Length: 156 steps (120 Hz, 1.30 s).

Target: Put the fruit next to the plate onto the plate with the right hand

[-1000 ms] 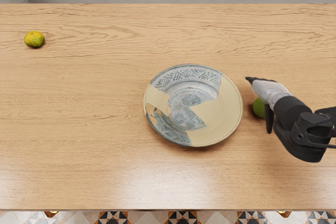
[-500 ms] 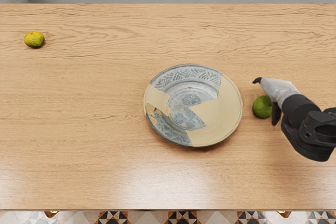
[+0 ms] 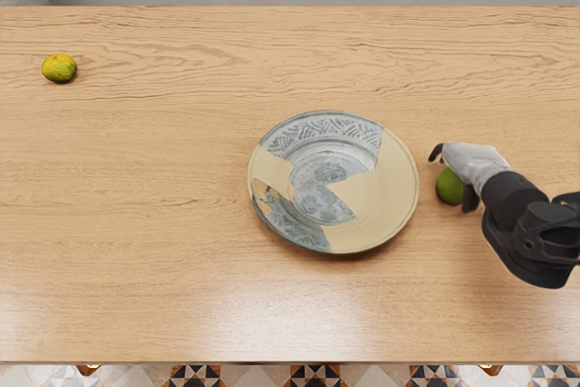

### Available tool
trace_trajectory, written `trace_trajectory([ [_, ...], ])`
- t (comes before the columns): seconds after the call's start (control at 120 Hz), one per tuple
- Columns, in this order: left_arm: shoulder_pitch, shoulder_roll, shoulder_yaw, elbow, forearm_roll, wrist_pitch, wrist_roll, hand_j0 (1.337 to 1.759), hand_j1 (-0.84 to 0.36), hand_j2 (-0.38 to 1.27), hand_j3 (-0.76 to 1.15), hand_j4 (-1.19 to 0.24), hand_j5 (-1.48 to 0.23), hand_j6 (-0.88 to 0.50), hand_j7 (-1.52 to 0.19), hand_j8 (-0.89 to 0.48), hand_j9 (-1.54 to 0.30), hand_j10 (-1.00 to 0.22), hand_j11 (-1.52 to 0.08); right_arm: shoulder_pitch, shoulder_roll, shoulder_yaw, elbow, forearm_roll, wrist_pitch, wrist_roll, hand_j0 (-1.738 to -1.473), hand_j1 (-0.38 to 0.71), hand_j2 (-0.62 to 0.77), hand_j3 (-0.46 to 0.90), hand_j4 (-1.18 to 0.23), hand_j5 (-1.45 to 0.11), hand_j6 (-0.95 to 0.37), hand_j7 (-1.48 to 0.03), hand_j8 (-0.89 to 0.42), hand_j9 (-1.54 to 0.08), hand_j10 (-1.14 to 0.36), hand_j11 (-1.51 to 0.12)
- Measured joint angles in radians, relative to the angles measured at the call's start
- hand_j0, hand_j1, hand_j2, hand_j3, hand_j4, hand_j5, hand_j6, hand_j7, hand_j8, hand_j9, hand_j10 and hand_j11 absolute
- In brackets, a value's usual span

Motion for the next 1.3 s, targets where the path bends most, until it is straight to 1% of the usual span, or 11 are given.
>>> trace_trajectory([
  [0.108,0.001,0.000,-0.001,0.000,0.000,0.000,0.000,1.658,0.35,0.00,0.00,0.00,0.00,0.00,0.00,0.00,0.00,0.00,0.00,0.003,0.001,-0.001,0.002,-0.003,0.000,0.000,-1.658,0.07,-0.05,0.00,-0.36,-0.47,-0.36,-0.47,-0.36,-0.47,-0.36,-0.47],
  [0.3,0.002,0.000,0.000,0.000,0.000,0.000,0.000,1.658,0.35,0.00,0.00,0.00,0.00,0.00,0.00,0.00,0.00,0.00,0.00,0.004,0.002,-0.001,0.004,-0.005,0.000,0.000,-1.658,0.18,-0.04,0.00,-0.46,-0.60,-0.44,-0.59,-0.46,-0.60,-0.46,-0.60],
  [0.417,0.002,0.000,0.000,0.000,0.000,0.000,0.000,1.658,0.35,0.00,0.00,0.00,0.00,0.00,0.00,0.00,0.00,0.00,0.00,0.005,0.003,-0.001,0.004,-0.004,0.000,0.000,-1.656,0.20,0.04,0.00,-0.52,-0.68,-0.40,-0.68,-0.45,-0.69,-0.52,-0.69],
  [0.458,0.002,0.000,0.000,0.000,0.000,0.000,0.000,1.658,0.35,0.00,0.00,0.00,0.00,0.00,0.00,0.00,0.00,0.00,0.00,0.005,0.003,-0.001,0.005,-0.005,0.000,0.000,-1.656,0.21,0.10,0.00,-0.55,-0.72,-0.40,-0.72,-0.44,-0.73,-0.55,-0.73],
  [0.7,0.002,0.000,0.000,0.000,0.000,0.000,0.000,1.658,0.35,0.00,0.00,0.00,0.00,0.00,0.00,0.00,0.00,0.00,0.00,0.010,0.005,0.000,0.012,-0.005,0.002,-0.001,-1.652,0.22,0.09,0.00,-0.48,-0.89,-0.33,-0.87,-0.37,-0.89,-0.66,-0.89],
  [0.792,0.002,0.000,0.001,0.000,0.000,0.000,0.000,1.658,0.35,0.00,0.00,0.00,0.00,0.00,0.00,0.00,0.00,0.00,0.00,0.013,0.005,0.001,0.016,-0.006,0.002,0.000,-1.651,0.22,0.12,0.00,-0.46,-0.92,-0.32,-0.90,-0.35,-0.92,-0.68,-0.93],
  [0.825,0.002,0.000,0.001,0.000,0.000,0.000,0.000,1.658,0.35,0.00,0.00,0.00,0.00,0.00,0.00,0.00,0.00,0.00,0.00,0.016,0.004,0.001,0.019,-0.006,0.003,0.000,-1.651,0.21,0.09,0.00,-0.47,-0.93,-0.32,-0.91,-0.35,-0.93,-0.68,-0.93],
  [0.867,0.002,0.000,0.001,0.000,0.000,0.000,0.000,1.658,0.35,0.00,0.00,0.00,0.00,0.00,0.00,0.00,0.00,0.00,0.00,0.022,0.003,0.002,0.023,-0.005,0.003,0.000,-1.650,0.21,0.11,0.00,-0.46,-0.94,-0.32,-0.92,-0.35,-0.94,-0.68,-0.94],
  [1.142,0.012,0.000,0.001,0.000,0.000,0.000,0.000,1.658,0.35,0.00,0.00,0.00,0.00,0.00,0.00,0.00,0.00,0.00,0.00,0.117,-0.032,0.009,0.081,0.003,0.005,0.000,-1.648,0.22,0.12,0.00,-0.44,-0.99,-0.30,-0.95,-0.33,-0.97,-0.66,-0.97],
  [1.175,0.012,0.000,0.002,0.000,0.000,0.000,0.000,1.658,0.35,0.00,0.00,0.00,0.00,0.00,0.00,0.00,0.00,0.00,0.00,0.132,-0.038,0.013,0.093,0.005,0.005,0.000,-1.648,0.21,0.09,0.00,-0.43,-0.99,-0.29,-0.95,-0.33,-0.98,-0.66,-0.98],
  [1.3,0.012,0.000,0.003,0.001,0.000,0.000,0.000,1.658,0.35,0.00,0.00,0.00,0.00,0.00,0.00,0.00,0.00,0.00,0.00,0.171,-0.063,0.045,0.122,0.008,0.005,0.000,-1.648,0.18,0.07,0.00,-0.45,-0.99,-0.31,-0.95,-0.33,-0.98,-0.68,-0.99],
])
